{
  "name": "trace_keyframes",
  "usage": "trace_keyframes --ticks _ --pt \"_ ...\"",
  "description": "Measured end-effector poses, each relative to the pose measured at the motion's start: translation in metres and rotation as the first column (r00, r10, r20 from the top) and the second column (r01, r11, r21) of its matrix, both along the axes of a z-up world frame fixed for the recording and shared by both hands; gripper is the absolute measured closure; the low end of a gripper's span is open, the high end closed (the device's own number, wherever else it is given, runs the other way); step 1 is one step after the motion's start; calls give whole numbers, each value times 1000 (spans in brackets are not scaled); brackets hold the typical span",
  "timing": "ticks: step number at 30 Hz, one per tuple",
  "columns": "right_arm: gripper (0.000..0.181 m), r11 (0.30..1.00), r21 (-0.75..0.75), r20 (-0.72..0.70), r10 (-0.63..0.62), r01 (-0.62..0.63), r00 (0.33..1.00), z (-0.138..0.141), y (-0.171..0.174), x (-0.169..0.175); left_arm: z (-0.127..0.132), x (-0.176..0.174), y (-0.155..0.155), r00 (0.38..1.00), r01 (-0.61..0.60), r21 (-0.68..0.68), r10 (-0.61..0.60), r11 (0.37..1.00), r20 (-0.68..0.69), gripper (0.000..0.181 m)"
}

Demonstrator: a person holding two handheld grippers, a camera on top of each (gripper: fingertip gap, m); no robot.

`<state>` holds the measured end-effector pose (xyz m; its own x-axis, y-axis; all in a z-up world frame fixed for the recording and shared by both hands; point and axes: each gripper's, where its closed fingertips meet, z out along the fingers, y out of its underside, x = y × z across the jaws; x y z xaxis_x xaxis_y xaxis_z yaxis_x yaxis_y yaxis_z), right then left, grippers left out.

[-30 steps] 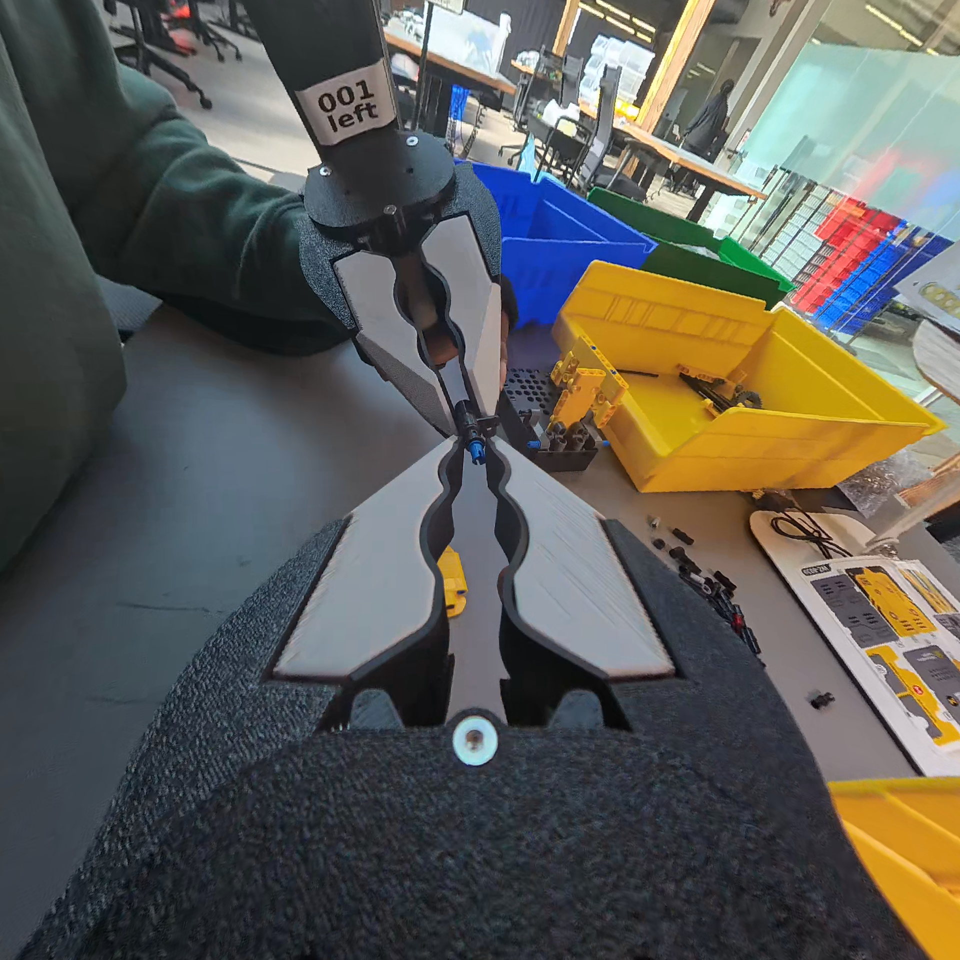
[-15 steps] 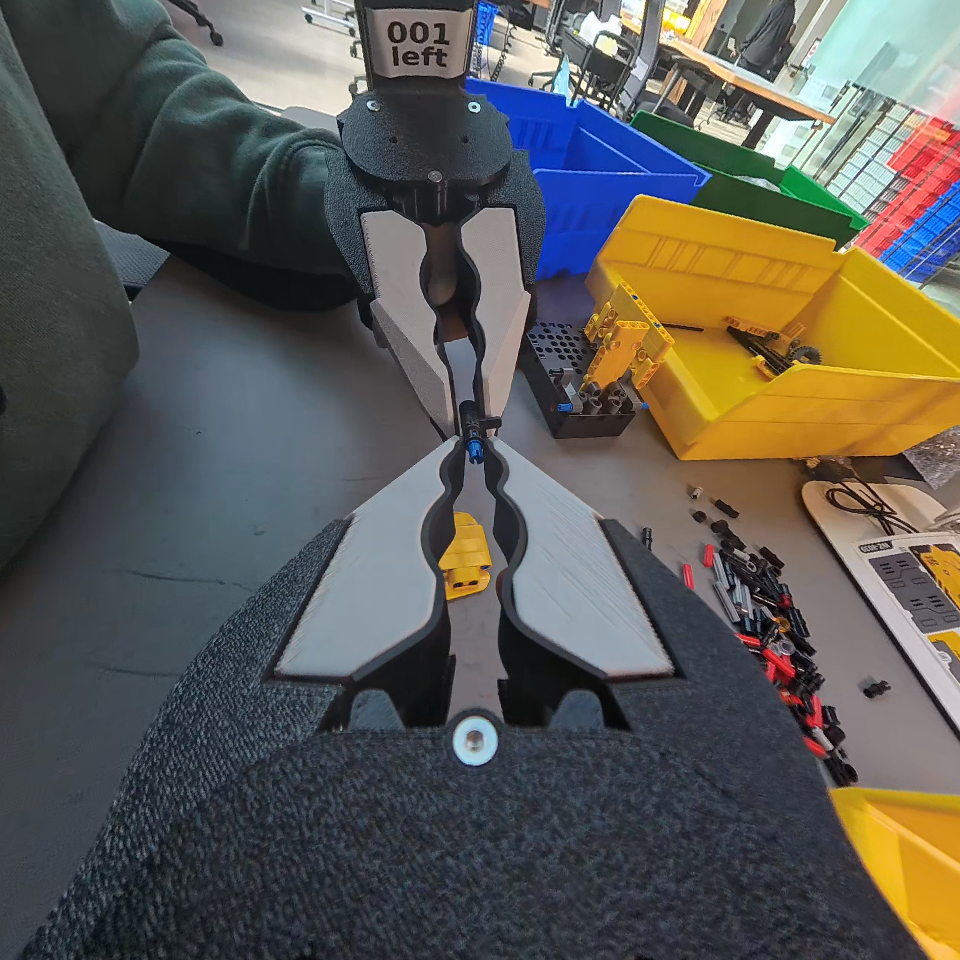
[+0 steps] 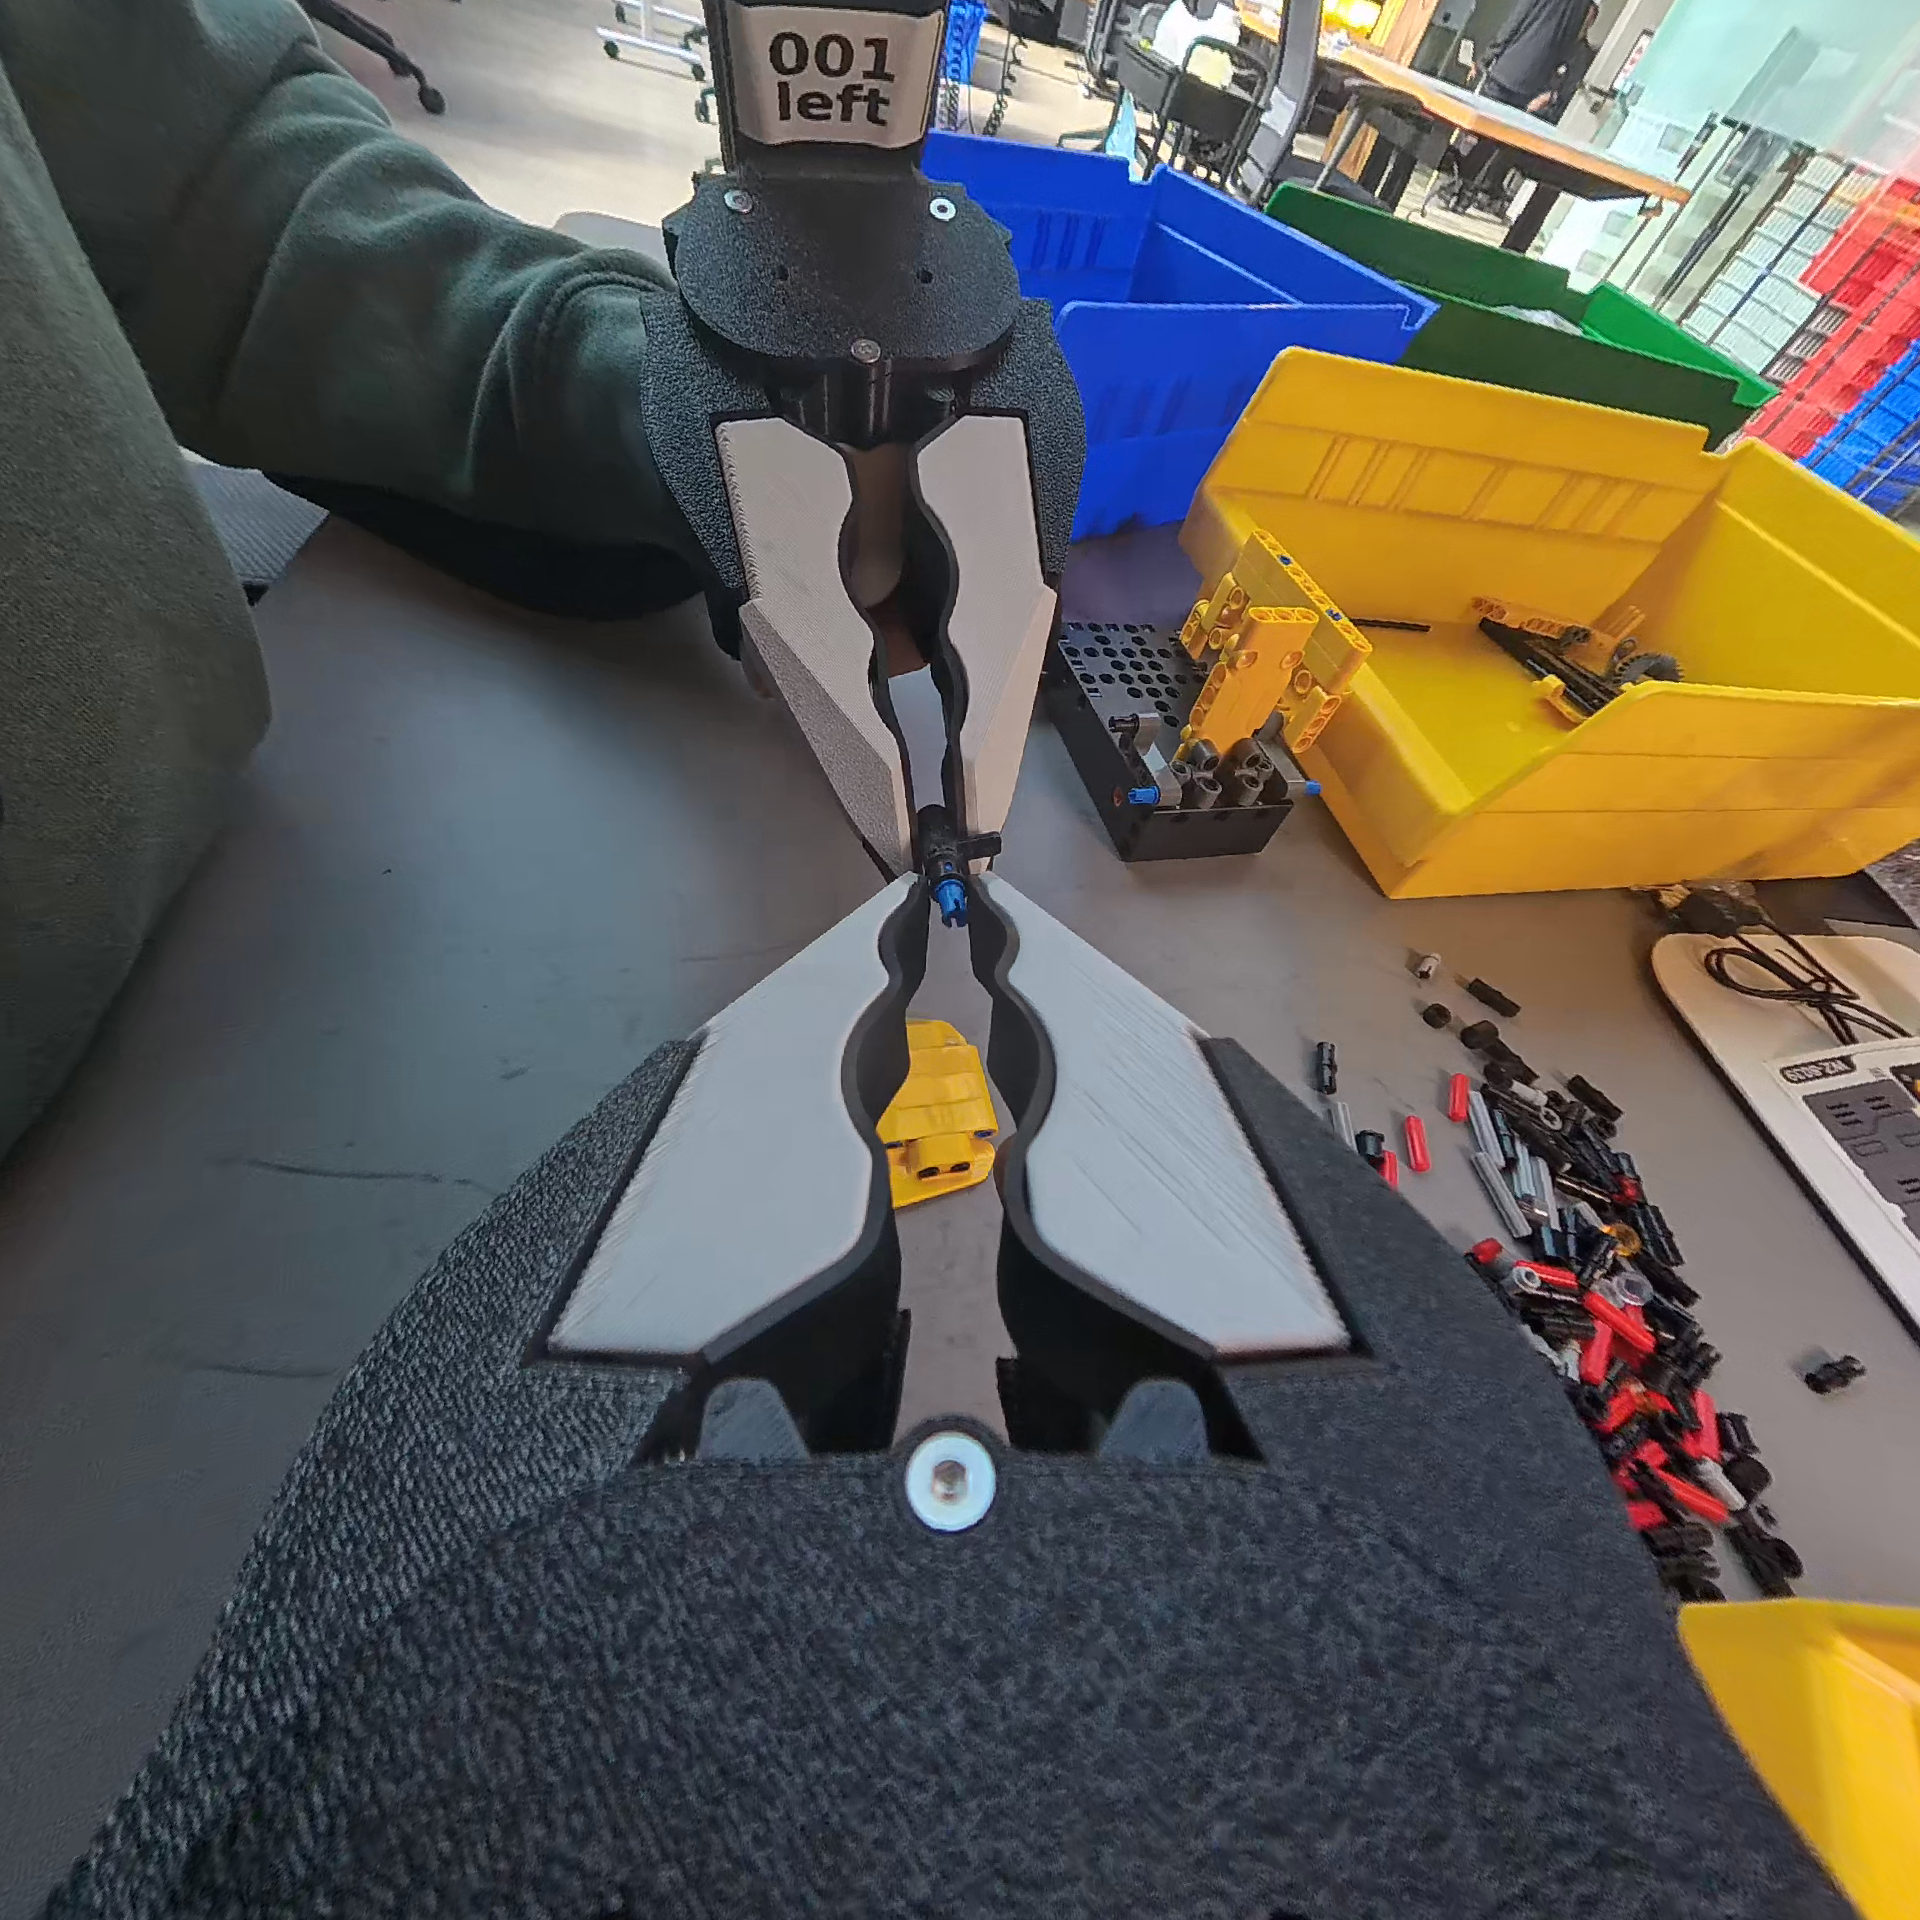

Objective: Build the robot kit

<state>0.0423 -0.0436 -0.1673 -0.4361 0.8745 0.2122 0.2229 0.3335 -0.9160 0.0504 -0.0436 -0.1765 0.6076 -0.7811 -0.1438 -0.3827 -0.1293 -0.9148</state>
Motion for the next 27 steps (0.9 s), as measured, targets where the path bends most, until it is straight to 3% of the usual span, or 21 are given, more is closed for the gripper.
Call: trace_keyframes --ticks 27 --pt "175 999 -33 -8 -5 5 1000 4 2 1 3 -4 1 1000 -10 16 11 1000 -8 175"
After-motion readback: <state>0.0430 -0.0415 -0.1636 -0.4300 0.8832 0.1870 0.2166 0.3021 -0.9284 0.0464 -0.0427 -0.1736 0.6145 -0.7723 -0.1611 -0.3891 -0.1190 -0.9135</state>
